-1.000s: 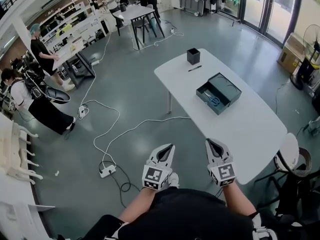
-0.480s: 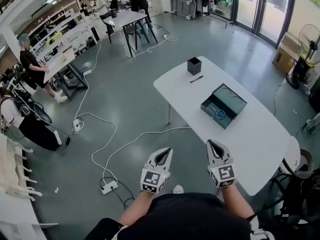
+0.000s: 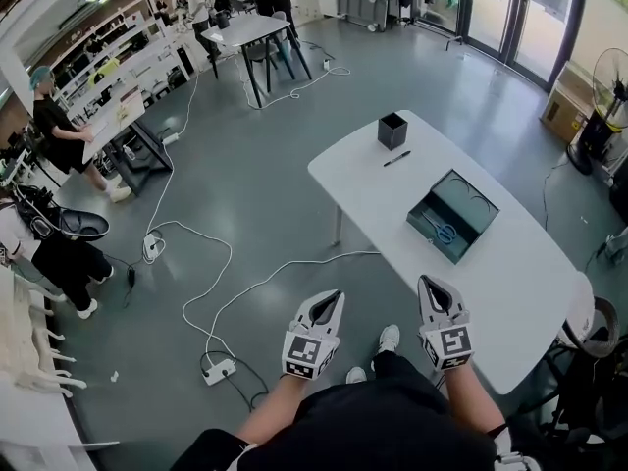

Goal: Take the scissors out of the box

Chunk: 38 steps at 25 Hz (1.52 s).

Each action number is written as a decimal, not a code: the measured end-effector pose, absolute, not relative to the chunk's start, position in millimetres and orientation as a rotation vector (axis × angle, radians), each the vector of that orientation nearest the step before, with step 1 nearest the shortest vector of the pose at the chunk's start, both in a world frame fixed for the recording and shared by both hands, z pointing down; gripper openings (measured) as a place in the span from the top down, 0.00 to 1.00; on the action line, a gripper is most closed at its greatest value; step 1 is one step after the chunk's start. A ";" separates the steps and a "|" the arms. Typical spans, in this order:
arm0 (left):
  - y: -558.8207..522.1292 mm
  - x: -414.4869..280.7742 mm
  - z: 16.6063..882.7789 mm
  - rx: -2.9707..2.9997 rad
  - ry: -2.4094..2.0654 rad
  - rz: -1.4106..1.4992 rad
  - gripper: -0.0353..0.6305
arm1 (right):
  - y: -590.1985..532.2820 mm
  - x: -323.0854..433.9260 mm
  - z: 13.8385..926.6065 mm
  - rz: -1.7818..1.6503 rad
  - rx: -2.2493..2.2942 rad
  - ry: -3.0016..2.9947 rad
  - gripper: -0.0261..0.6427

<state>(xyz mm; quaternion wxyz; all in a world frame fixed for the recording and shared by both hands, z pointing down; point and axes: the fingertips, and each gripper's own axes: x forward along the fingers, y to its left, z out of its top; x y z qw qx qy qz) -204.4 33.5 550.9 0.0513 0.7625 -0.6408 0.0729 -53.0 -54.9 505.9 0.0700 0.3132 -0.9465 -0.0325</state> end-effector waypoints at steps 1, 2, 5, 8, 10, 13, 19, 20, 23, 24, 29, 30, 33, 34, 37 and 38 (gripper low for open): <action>30.2 -205.1 553.5 2.318 -1.945 0.220 0.93 | -59.9 -53.6 507.0 -0.091 0.946 -2.847 0.95; 27.1 -205.9 556.0 2.313 -1.943 0.221 0.93 | -64.7 -53.8 508.3 -0.085 0.950 -2.846 0.95; 13.8 -210.5 558.1 2.297 -1.948 0.234 0.93 | -81.3 -54.5 511.2 -0.075 0.961 -2.847 0.95; -7.2 -218.8 561.0 2.304 -1.932 0.240 0.93 | -105.5 -62.1 511.2 -0.066 0.973 -2.847 0.95; -25.6 -223.5 560.6 2.312 -1.924 0.242 0.93 | -123.5 -65.3 510.0 -0.065 0.984 -2.842 0.95; -58.7 -231.3 565.3 2.312 -1.922 0.248 0.93 | -153.0 -67.7 512.4 -0.067 0.994 -2.834 0.95; -118.7 -243.5 571.9 2.288 -1.899 0.229 0.93 | -209.0 -68.8 525.7 -0.057 0.983 -2.784 0.95; -130.1 -243.7 573.7 2.287 -1.893 0.227 0.93 | -219.8 -67.2 529.8 -0.055 0.982 -2.771 0.95; -164.8 -238.5 576.1 2.302 -1.863 0.235 0.93 | -248.8 -60.4 540.3 -0.030 0.983 -2.743 0.95; -176.0 -235.4 575.2 2.314 -1.852 0.240 0.93 | -257.5 -58.0 542.8 -0.022 0.980 -2.739 0.95; -230.6 -218.3 574.7 2.371 -1.786 0.298 0.93 | -294.8 -50.4 553.6 0.035 0.946 -2.726 0.95; -241.9 -214.7 574.1 2.385 -1.777 0.308 0.93 | -302.1 -48.4 556.5 0.041 0.944 -2.721 0.95; -262.8 -203.0 572.1 2.419 -1.750 0.344 0.93 | -314.1 -40.6 563.2 0.054 0.958 -2.726 0.95; -265.4 -197.7 573.3 2.431 -1.734 0.361 0.93 | -315.5 -36.5 564.7 0.054 0.969 -2.727 0.95; -274.9 -183.1 575.9 2.471 -1.684 0.403 0.93 | -324.2 -24.2 568.3 0.054 0.998 -2.710 0.95; -278.5 -180.8 577.0 2.480 -1.672 0.417 0.93 | -326.4 -21.5 571.0 0.058 1.001 -2.702 0.95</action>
